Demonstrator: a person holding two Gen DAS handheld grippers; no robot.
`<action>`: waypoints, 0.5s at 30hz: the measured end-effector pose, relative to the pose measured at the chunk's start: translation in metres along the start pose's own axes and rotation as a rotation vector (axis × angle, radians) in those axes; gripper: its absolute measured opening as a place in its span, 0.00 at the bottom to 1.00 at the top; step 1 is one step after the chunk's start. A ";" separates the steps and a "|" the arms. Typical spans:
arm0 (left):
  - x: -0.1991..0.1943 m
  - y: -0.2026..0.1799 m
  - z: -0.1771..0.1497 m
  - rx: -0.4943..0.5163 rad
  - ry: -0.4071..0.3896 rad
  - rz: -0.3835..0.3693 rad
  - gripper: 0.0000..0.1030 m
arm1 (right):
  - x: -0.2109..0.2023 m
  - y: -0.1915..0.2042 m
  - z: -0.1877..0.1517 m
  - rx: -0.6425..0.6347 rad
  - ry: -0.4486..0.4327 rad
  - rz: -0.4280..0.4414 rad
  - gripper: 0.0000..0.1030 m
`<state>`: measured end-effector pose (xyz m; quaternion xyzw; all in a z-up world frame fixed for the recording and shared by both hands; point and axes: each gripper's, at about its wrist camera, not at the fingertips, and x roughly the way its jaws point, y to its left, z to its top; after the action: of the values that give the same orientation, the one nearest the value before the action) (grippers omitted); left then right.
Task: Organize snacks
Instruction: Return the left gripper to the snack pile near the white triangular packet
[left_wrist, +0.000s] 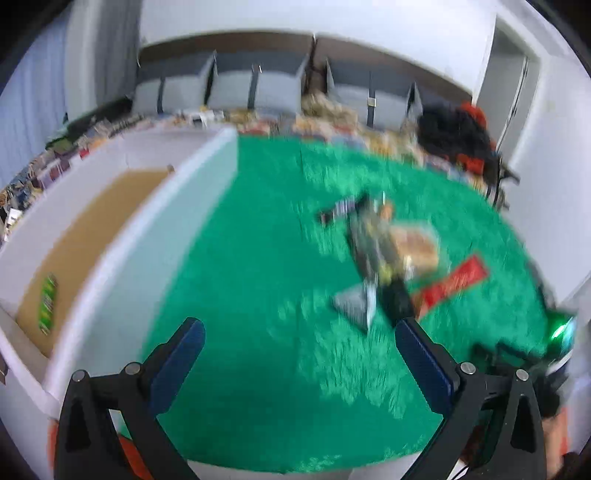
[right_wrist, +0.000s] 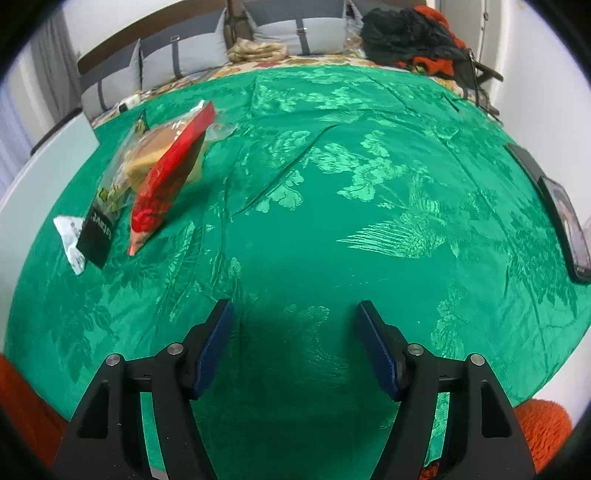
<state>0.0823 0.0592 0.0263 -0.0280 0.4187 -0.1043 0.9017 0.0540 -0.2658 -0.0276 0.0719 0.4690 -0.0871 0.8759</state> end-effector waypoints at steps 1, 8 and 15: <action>0.014 -0.007 -0.010 0.002 0.030 0.004 0.99 | 0.000 0.002 -0.001 -0.014 0.001 -0.004 0.72; 0.062 -0.022 -0.039 0.005 0.116 0.049 0.99 | 0.002 0.014 -0.009 -0.061 -0.016 -0.014 0.84; 0.081 -0.024 -0.060 0.019 0.167 0.079 0.99 | 0.001 0.015 -0.011 -0.061 -0.038 -0.013 0.87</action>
<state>0.0831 0.0210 -0.0700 0.0058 0.4923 -0.0744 0.8672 0.0492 -0.2488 -0.0340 0.0406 0.4553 -0.0800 0.8858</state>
